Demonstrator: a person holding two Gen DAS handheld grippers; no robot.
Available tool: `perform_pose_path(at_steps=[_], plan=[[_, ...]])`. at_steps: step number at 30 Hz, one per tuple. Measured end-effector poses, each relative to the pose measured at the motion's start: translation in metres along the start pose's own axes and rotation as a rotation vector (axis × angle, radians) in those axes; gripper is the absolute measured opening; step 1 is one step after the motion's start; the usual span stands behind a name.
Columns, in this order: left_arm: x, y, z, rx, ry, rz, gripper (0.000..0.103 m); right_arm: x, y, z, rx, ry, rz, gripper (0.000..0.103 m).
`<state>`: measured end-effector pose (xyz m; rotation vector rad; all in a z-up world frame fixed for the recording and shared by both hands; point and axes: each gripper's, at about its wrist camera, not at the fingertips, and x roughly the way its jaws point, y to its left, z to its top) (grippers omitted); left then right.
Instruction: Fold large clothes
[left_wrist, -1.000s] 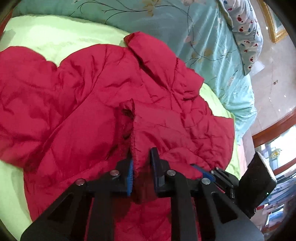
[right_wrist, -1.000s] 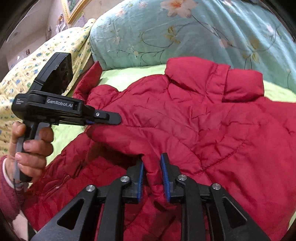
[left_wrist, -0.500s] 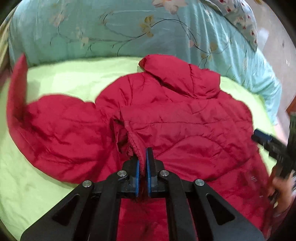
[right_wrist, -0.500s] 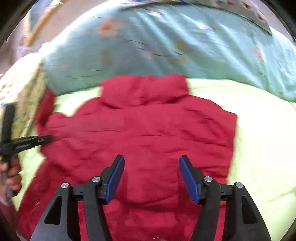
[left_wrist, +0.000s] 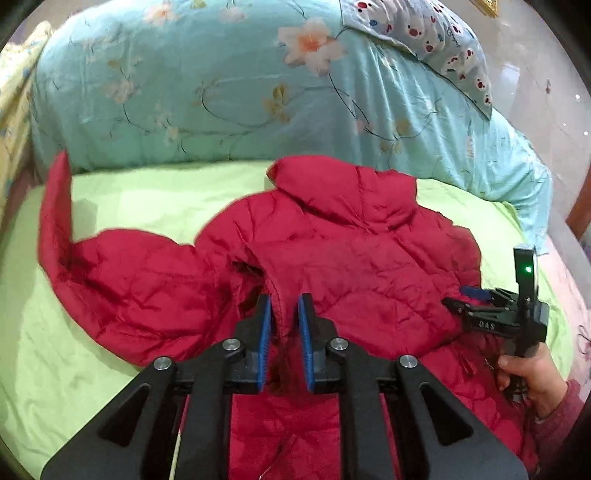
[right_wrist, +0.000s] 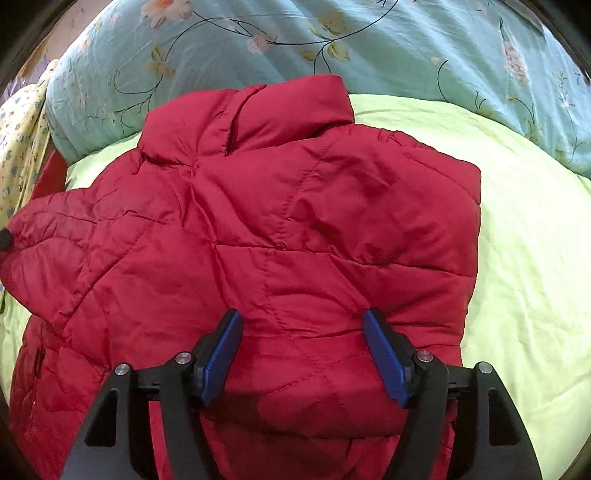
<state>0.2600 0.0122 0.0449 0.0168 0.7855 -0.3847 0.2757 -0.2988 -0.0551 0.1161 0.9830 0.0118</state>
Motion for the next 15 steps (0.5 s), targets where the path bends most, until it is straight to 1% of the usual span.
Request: perform_pose_path(at_steps=[1, 4, 6, 7, 8, 10, 11, 12, 13, 14, 15], plan=[[-0.004, 0.004, 0.002, -0.029, -0.015, 0.02, 0.012, 0.0, 0.0, 0.0, -0.001, 0.0, -0.001, 0.071], [-0.017, 0.027, 0.004, -0.147, -0.052, 0.01, 0.012, 0.0, 0.002, -0.001, -0.005, 0.002, -0.002, 0.071], [-0.024, 0.036, 0.004, -0.181, -0.071, 0.003, 0.012, 0.001, 0.002, -0.001, -0.008, 0.0, 0.0, 0.072], [-0.024, 0.036, 0.003, -0.179, -0.066, -0.033, 0.012, 0.001, 0.002, -0.001, -0.009, -0.002, -0.001, 0.073], [-0.018, 0.031, 0.003, -0.163, -0.044, -0.083, 0.012, 0.001, 0.003, -0.001, -0.011, -0.003, -0.004, 0.073], [-0.004, 0.015, 0.0, -0.124, -0.008, -0.113, 0.012, 0.002, 0.004, 0.0, -0.013, -0.003, -0.011, 0.073], [0.009, 0.004, -0.003, -0.087, 0.017, -0.126, 0.012, 0.001, 0.003, 0.0, -0.014, -0.001, -0.013, 0.073], [0.02, -0.003, -0.007, -0.062, 0.038, -0.123, 0.012, 0.0, 0.003, 0.0, -0.014, 0.001, -0.013, 0.073], [0.032, -0.01, -0.011, -0.034, 0.068, -0.102, 0.012, -0.003, 0.004, 0.001, -0.011, 0.005, -0.016, 0.073], [0.052, -0.016, -0.017, -0.003, 0.116, -0.063, 0.012, -0.008, 0.005, 0.002, -0.006, 0.002, -0.02, 0.073], [0.063, -0.018, -0.021, 0.012, 0.141, -0.035, 0.012, -0.013, 0.007, 0.002, -0.003, -0.01, -0.017, 0.073]])
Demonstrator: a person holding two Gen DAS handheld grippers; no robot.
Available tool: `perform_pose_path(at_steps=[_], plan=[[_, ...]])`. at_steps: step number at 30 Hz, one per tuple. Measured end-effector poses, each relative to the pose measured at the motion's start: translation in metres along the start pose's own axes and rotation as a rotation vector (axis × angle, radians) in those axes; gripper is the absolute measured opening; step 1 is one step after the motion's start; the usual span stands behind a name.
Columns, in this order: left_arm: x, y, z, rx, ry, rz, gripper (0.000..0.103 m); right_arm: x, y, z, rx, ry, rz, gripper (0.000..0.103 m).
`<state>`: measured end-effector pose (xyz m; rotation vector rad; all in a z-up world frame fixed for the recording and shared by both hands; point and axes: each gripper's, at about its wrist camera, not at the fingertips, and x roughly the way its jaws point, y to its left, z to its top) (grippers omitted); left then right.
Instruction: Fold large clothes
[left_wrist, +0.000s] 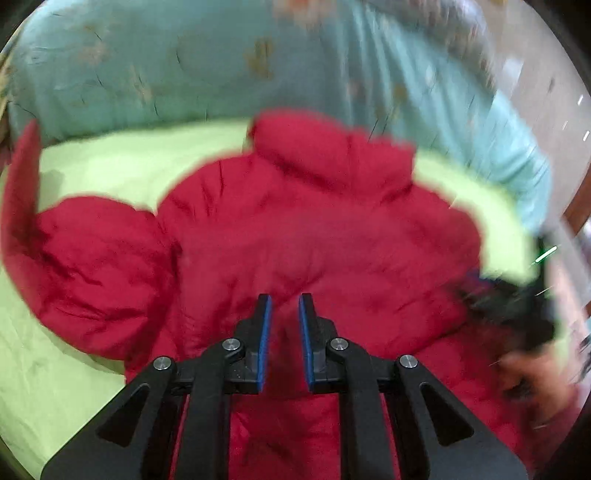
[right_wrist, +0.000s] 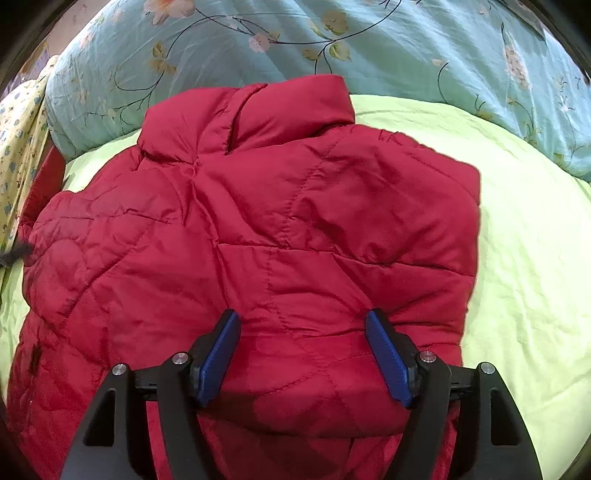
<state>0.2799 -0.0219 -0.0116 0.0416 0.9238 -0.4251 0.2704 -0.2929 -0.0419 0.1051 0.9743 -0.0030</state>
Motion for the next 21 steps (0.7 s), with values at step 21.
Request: perform_pose_path(at_steps=[21], plan=[[0.025, 0.03, -0.015, -0.074, 0.056, -0.073, 0.012, 0.022, 0.029, 0.004, -0.046, 0.047, 0.024, 0.074]])
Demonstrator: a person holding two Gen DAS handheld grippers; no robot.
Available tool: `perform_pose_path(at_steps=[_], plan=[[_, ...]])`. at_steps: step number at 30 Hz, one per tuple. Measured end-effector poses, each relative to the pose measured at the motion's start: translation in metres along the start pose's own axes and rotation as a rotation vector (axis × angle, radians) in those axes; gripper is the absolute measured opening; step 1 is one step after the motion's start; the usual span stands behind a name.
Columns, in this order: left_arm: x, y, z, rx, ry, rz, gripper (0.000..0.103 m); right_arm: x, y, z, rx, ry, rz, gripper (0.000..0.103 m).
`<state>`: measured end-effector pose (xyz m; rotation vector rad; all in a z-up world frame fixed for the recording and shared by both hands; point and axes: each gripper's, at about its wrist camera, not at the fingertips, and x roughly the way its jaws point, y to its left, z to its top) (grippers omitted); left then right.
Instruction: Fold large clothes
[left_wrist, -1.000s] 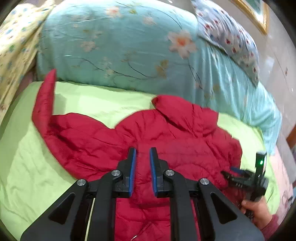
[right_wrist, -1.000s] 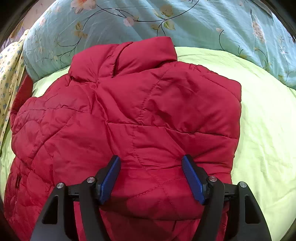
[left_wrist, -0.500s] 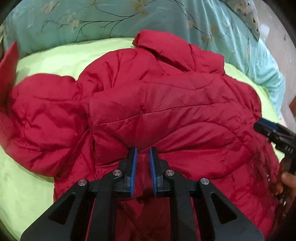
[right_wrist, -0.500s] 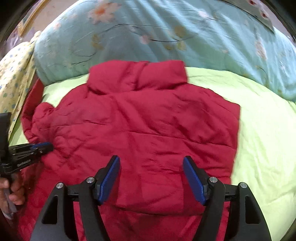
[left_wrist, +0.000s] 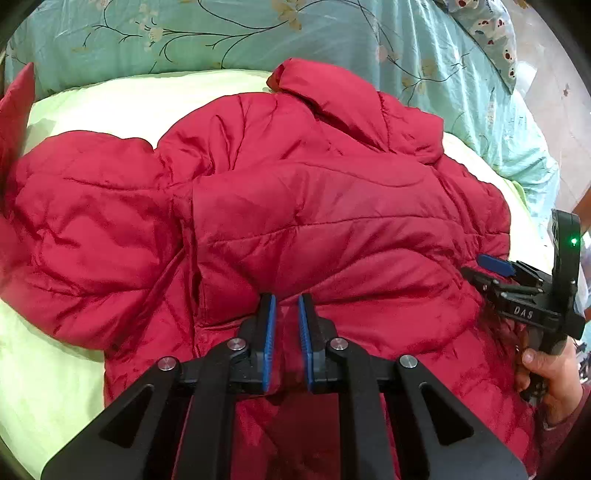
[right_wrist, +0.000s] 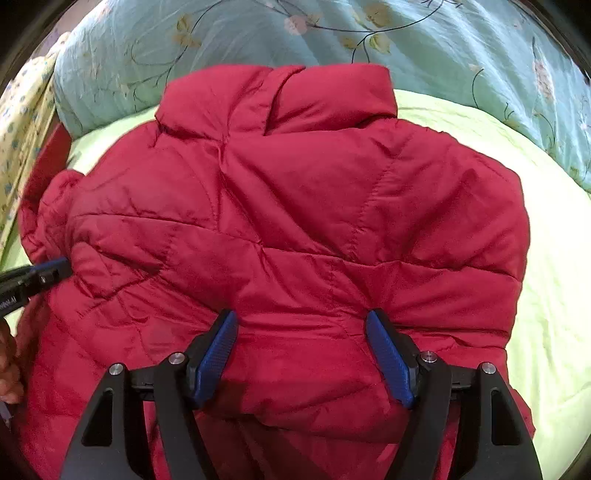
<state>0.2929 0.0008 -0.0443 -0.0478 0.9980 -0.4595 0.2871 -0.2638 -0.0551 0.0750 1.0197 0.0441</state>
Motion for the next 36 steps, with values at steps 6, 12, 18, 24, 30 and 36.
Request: perform_pose_path(at_steps=[6, 12, 18, 24, 30, 36], plan=[[-0.029, 0.006, -0.005, -0.011, -0.028, 0.006, 0.014, -0.035, -0.005, -0.007, 0.049, -0.038, 0.067, 0.074], [-0.051, 0.019, -0.008, -0.057, -0.068, 0.031, 0.018, -0.066, -0.01, -0.025, 0.097, -0.057, 0.141, 0.074], [-0.068, 0.033, -0.005, -0.087, -0.111, 0.117, 0.042, -0.085, -0.003, -0.04, 0.111, -0.062, 0.191, 0.075], [-0.079, 0.056, 0.0, -0.121, -0.124, 0.192, 0.052, -0.097, 0.006, -0.059, 0.098, -0.038, 0.231, 0.078], [-0.092, 0.102, 0.02, -0.198, -0.157, 0.292, 0.058, -0.104, 0.017, -0.073, 0.072, -0.01, 0.256, 0.079], [-0.084, 0.15, 0.067, -0.228, -0.144, 0.409, 0.072, -0.112, 0.02, -0.082, 0.073, -0.011, 0.257, 0.08]])
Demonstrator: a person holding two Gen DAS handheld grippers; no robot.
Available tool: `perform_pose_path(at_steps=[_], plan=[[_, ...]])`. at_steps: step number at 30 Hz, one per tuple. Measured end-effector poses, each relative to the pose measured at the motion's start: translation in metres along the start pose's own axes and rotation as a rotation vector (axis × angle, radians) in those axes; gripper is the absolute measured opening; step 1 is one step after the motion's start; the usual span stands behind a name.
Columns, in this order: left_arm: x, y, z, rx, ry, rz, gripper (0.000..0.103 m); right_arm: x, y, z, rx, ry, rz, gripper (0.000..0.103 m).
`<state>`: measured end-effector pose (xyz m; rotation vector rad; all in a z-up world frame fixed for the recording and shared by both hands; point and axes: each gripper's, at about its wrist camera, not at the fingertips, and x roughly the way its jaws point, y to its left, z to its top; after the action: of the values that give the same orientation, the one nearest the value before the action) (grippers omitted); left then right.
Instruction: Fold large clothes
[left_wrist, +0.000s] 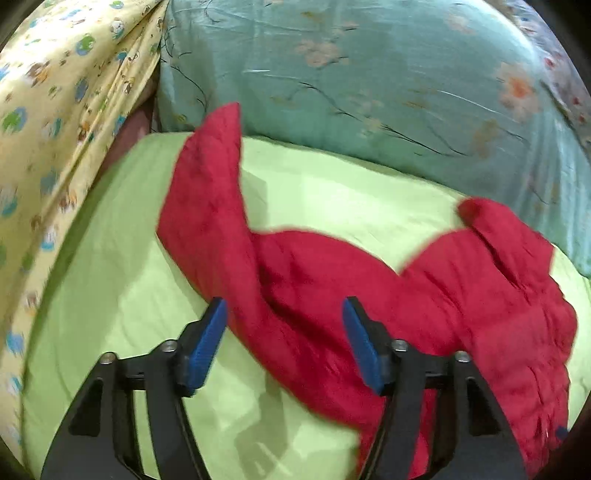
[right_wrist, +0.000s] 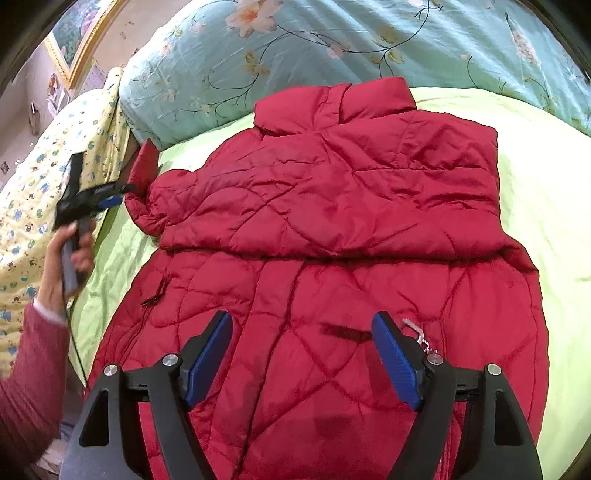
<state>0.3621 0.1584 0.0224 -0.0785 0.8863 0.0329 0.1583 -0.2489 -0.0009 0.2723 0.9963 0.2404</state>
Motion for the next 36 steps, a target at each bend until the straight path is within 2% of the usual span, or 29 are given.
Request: perform_pose_path(at_steps=[4, 8, 9, 10, 11, 12, 15, 21, 26, 29, 31, 36], plan=[[0.034, 0.006, 0.041, 0.043, 0.015, 0.161, 0.073, 0.0, 0.002, -0.007, 0.006, 0.005, 0.007, 0.08], [0.071, 0.017, 0.06, 0.046, 0.073, 0.257, 0.073, 0.0, 0.003, -0.01, 0.014, 0.012, 0.012, 0.08], [0.078, 0.02, 0.06, 0.042, 0.089, 0.26, 0.066, 0.0, 0.003, -0.01, 0.016, 0.012, 0.012, 0.08], [0.084, 0.023, 0.06, 0.037, 0.104, 0.246, 0.053, -0.001, 0.002, -0.011, 0.018, 0.01, 0.014, 0.08], [0.087, 0.024, 0.06, 0.036, 0.112, 0.239, 0.027, -0.002, 0.002, -0.011, 0.022, 0.008, 0.018, 0.08], [0.087, 0.025, 0.058, 0.035, 0.11, 0.233, 0.018, -0.003, 0.002, -0.011, 0.024, 0.006, 0.02, 0.08], [0.071, 0.03, 0.053, -0.011, 0.062, 0.155, 0.01, -0.006, 0.001, -0.011, 0.031, -0.008, 0.028, 0.08], [0.018, 0.021, 0.032, -0.084, -0.042, -0.05, 0.009, -0.014, 0.003, -0.008, 0.036, -0.035, 0.036, 0.08], [-0.027, -0.003, 0.008, -0.097, -0.113, -0.197, 0.009, -0.019, 0.002, -0.01, 0.05, -0.039, 0.045, 0.08], [-0.05, -0.024, -0.01, -0.104, -0.128, -0.304, 0.009, -0.021, 0.001, -0.011, 0.056, -0.043, 0.038, 0.08], [-0.058, -0.046, -0.017, -0.084, -0.12, -0.355, 0.009, -0.021, 0.0, -0.012, 0.063, -0.041, 0.037, 0.08], [-0.08, -0.099, -0.045, 0.013, -0.141, -0.42, 0.009, -0.024, -0.003, -0.016, 0.067, -0.036, 0.03, 0.08]])
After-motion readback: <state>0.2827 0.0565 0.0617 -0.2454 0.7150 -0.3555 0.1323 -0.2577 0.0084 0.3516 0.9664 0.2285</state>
